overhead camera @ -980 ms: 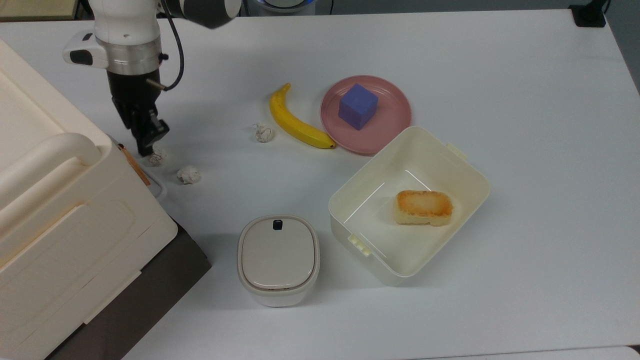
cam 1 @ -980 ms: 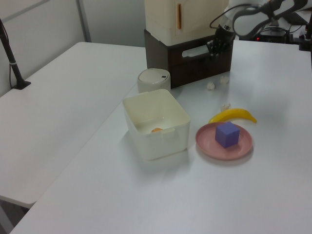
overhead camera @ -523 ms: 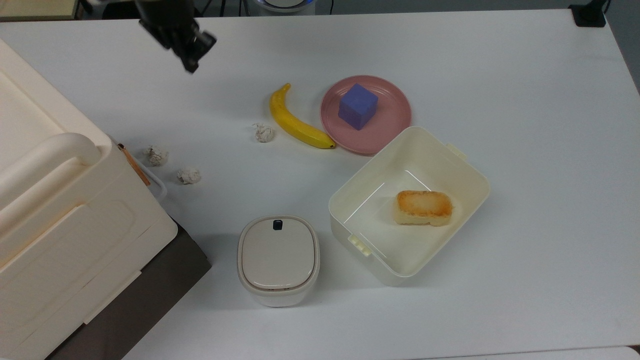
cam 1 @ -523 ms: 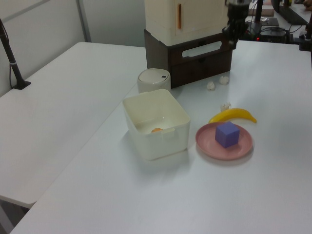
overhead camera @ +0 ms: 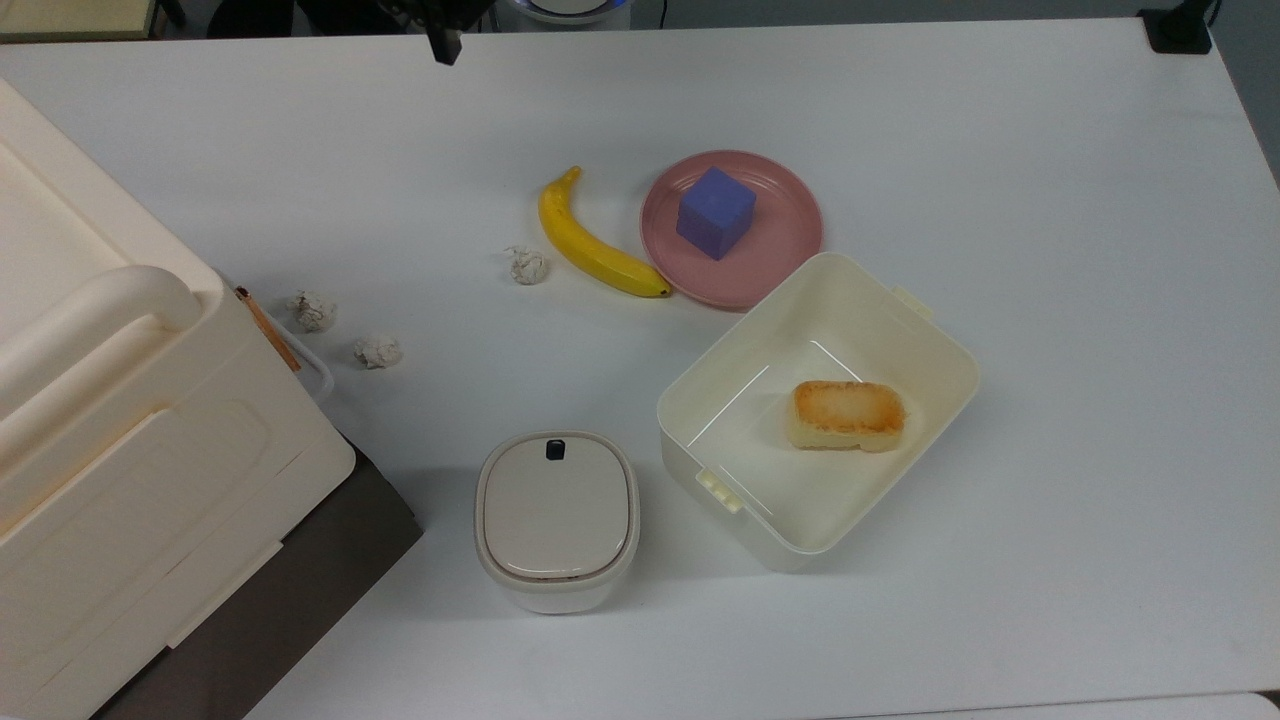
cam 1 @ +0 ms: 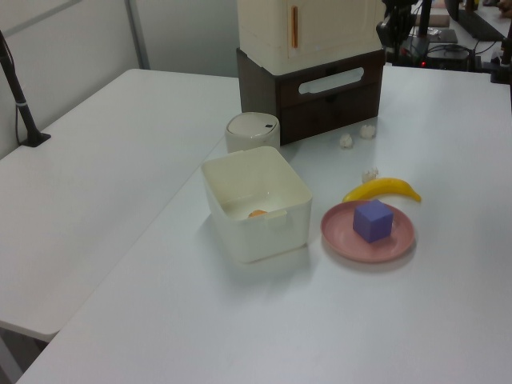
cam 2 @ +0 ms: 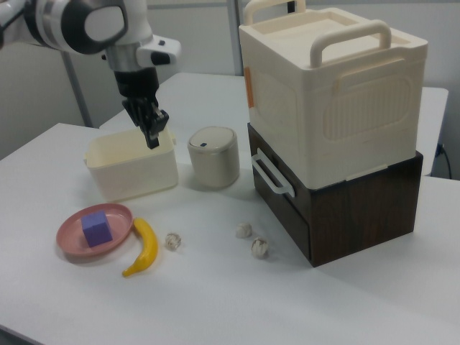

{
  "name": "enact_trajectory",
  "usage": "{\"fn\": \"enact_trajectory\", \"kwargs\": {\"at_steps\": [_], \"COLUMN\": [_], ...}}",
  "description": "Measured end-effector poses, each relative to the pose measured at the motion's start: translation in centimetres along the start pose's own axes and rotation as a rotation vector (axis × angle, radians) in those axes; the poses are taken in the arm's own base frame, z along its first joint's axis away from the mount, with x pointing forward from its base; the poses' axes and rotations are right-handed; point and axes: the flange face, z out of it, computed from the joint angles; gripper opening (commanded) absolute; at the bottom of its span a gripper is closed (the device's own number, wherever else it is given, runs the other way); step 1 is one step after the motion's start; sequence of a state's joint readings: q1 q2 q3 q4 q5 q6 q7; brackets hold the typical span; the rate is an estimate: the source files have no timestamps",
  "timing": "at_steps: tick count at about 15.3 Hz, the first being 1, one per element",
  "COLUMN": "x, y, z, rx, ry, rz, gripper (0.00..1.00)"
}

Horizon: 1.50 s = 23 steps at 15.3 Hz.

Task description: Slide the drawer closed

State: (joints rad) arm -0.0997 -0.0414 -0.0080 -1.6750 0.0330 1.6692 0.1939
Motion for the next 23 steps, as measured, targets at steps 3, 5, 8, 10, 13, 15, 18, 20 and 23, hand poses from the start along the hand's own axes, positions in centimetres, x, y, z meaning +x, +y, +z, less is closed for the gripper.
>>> {"fn": "enact_trajectory", "kwargs": {"at_steps": [3,5,8,10,13,15,18,20,23], "x": [0.3,0.6,0.7,0.8,0.7,0.5,0.4,0.4,0.3], "y": [-0.5,-0.5,-0.3,0.2,1.0,1.4,1.4,1.3,1.0], "z": [-1.2,-1.3,-1.2,-1.2,-1.0,-0.9,-1.7,-2.3,-2.5], "rx": [0.009,0.010,0.004,-0.003,-0.007,-0.004,0.018,0.037,0.041], "ry": [0.047,0.064,0.066,0.061,0.043,0.020,0.026,0.035,0.034], "rz": [-0.080,-0.116,-0.279,-0.481,-0.647,-0.689,-0.458,-0.221,-0.047], "gripper": [1.00,1.00,1.00,1.00,1.00,1.00,1.00,1.00,1.00]}}
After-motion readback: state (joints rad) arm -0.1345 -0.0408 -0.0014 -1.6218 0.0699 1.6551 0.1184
